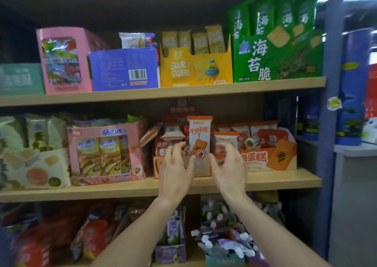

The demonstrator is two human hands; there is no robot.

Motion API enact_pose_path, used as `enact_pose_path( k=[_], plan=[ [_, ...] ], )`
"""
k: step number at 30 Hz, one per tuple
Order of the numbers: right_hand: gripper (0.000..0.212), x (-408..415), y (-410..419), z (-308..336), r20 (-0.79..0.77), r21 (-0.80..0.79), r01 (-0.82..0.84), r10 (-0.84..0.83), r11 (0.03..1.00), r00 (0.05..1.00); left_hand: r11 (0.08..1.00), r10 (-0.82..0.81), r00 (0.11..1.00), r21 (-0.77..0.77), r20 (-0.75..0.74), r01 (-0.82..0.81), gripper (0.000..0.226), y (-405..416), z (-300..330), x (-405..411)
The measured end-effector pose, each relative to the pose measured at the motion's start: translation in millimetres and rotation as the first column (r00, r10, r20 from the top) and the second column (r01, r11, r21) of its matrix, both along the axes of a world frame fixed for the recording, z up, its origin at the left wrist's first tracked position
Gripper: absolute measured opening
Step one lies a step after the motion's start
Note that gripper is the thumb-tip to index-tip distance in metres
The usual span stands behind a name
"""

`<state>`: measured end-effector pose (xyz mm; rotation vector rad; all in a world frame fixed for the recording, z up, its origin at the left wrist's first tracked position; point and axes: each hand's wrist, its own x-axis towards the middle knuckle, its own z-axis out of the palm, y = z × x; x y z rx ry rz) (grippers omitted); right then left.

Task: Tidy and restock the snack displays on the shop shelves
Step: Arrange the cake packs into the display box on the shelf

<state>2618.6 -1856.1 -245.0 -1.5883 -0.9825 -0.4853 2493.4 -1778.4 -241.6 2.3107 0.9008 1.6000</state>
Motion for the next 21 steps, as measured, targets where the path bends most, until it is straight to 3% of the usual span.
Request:
enact_pose_path(
  k=[8,13,21],
  plan=[
    [0.033,42.5,-31.8,2.1,-0.042,0.031,0.116,-0.115,0.993,0.992,0.996,-0.019,0.999,0.087,0.031,0.016,0.043,-19.0,-2.1,17.8],
    [0.037,31.0,-25.8,21.7,0.019,0.149,-0.015,0.012,0.989,1.0,0.997,0.079,0.985,-0.013,0.15,-0.078,0.049,-19.7,-1.9,15.6],
    [0.043,-24.2,13.3,44.9,0.163,0.093,-0.206,0.19,0.974,0.968,0.946,0.298,0.909,0.04,0.292,-0.322,0.047,-6.6,17.1,-13.9]
  ],
)
